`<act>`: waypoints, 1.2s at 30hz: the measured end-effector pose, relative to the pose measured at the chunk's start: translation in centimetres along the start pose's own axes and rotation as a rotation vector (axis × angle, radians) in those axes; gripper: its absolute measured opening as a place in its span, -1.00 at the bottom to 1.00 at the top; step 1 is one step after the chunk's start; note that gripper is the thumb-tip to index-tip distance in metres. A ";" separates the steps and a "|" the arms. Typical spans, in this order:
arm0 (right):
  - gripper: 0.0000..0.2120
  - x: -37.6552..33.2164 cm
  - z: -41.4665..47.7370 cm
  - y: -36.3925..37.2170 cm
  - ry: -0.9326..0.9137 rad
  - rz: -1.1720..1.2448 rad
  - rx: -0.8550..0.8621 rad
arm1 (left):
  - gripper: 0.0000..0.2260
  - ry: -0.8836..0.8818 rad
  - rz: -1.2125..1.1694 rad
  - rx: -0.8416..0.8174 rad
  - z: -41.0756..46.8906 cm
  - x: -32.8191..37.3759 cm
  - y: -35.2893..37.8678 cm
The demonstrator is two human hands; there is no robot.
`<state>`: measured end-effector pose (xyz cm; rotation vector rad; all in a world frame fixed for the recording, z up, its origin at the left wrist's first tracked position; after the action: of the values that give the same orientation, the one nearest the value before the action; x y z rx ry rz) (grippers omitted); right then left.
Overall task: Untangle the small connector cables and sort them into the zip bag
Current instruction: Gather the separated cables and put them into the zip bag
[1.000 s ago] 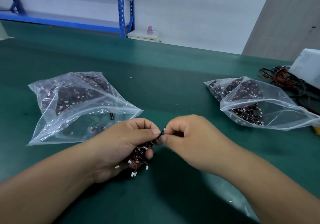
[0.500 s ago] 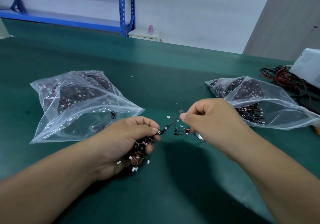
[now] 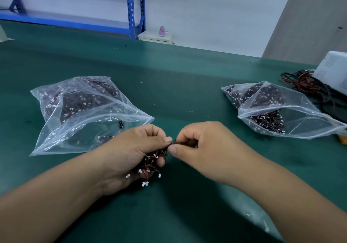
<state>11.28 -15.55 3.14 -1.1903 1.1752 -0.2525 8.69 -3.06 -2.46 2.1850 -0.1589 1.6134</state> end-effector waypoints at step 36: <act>-0.83 1.8 0.4 -2.1 0.015 0.379 0.061 | -0.94 0.035 -0.046 -0.045 0.2 0.2 0.3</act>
<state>13.25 -17.46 3.75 -0.8922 1.3701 -0.0102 8.84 -3.38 -2.28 2.1097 -0.1323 1.6068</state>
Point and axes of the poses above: each hand's wrist, its own z-axis towards the middle knuckle, its own y-axis out of the palm, x = y × z, the point moved 9 cm from there along z, towards the middle knuckle, and after that the axes turned 14 degrees about -x, right-handed, at the moved point
